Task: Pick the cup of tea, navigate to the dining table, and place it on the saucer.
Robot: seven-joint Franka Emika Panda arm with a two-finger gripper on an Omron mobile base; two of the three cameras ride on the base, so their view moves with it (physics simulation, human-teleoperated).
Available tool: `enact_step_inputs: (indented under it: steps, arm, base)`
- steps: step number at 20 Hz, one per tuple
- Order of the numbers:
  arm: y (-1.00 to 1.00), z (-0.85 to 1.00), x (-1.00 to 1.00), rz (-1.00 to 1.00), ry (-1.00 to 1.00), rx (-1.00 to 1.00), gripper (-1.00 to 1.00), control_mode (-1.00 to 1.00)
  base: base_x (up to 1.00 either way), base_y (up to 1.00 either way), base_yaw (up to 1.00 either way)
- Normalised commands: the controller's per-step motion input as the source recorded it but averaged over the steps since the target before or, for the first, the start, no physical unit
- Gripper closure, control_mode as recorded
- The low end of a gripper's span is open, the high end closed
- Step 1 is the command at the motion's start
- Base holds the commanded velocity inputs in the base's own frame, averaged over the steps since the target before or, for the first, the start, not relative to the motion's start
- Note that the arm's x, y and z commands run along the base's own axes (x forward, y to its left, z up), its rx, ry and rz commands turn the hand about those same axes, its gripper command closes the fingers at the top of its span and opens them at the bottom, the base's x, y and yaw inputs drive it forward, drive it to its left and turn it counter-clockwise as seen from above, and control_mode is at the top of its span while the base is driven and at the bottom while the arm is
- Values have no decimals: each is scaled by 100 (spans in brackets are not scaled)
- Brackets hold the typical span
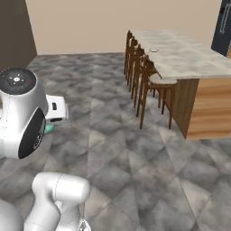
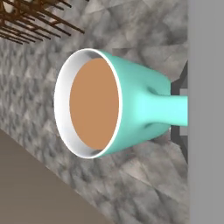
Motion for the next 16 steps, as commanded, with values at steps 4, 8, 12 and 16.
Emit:
enact_step_inputs:
  steps: [4,8,12,16]
  arm:
    - [0,0,0,0,0,0,100,100]
    - [0,0,0,0,0,0,100,100]
    - [0,0,0,0,0,0,100,100]
    - [0,0,0,0,0,0,100,100]
  base:
    - [70,15,-47]
    - [100,57,-23]
    - [100,69,-13]
    - [100,76,-19]
